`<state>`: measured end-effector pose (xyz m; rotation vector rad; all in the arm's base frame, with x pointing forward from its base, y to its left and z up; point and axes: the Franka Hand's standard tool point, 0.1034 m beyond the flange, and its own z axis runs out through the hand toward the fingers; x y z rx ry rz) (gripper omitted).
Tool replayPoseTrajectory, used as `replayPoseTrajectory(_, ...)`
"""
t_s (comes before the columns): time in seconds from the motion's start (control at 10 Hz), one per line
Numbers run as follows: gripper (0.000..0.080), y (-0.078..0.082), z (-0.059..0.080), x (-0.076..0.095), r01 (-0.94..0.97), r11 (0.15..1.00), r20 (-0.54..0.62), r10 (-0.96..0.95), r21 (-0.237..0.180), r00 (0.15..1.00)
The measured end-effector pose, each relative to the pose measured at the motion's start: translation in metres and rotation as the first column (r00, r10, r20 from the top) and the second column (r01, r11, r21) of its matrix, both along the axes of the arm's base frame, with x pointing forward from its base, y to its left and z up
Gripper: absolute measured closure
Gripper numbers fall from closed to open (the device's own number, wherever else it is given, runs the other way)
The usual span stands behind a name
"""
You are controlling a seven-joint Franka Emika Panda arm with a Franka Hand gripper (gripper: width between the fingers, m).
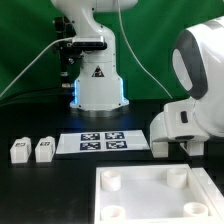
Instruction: Assemble one leg
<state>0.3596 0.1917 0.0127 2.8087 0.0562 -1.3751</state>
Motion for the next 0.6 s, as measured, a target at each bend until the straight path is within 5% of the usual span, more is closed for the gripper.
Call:
replayPoseTrajectory(0.3, 0.0509, -0.001, 0.004, 0.003, -0.009, 1.000, 0.014, 0.009, 0.012, 1.000)
replayPoseTrajectory(0.5, 0.0509, -0.018, 0.048, 0.031, -0.036, 0.998, 0.025, 0.034, 0.054, 0.999)
replayPoseTrajectory(0.6, 0.0509, -0.022, 0.063, 0.051, -0.036, 0.997, 0.142, 0.026, 0.071, 0.990)
